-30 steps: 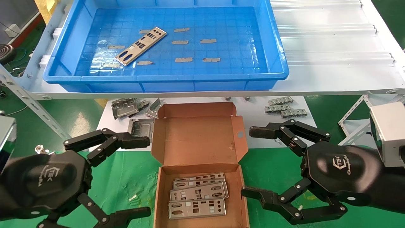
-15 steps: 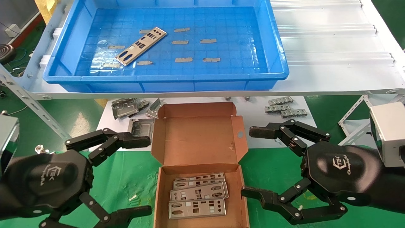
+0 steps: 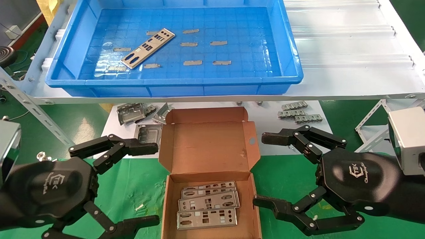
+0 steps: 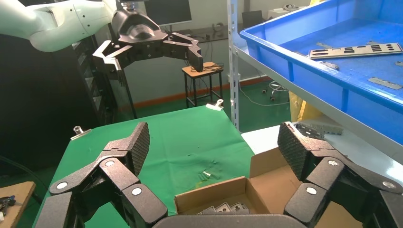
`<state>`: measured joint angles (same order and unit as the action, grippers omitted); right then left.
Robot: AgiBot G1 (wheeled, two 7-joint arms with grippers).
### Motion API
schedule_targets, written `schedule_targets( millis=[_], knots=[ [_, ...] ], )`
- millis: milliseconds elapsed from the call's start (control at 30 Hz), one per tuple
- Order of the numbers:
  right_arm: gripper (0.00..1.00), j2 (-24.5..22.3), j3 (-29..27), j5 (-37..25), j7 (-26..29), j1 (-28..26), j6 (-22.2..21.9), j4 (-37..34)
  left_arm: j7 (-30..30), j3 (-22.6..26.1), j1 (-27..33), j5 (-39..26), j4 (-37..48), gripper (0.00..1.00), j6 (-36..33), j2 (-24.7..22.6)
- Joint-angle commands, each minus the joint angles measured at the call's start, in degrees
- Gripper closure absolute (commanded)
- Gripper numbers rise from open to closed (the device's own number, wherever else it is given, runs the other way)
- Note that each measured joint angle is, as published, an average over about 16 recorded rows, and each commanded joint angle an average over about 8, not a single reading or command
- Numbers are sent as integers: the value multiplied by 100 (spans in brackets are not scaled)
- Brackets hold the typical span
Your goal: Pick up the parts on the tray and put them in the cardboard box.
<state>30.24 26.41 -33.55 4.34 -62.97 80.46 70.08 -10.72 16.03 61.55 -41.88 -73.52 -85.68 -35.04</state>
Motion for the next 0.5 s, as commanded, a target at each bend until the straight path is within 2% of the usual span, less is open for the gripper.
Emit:
schedule_targets(
  millis=[33, 500],
  knots=[
    [0, 0, 0, 0, 0, 0, 0, 0, 1, 1, 1, -1, 1, 0, 0, -1],
    [0, 0, 0, 0, 0, 0, 0, 0, 2, 4, 3, -3, 6, 0, 0, -5]
  ],
)
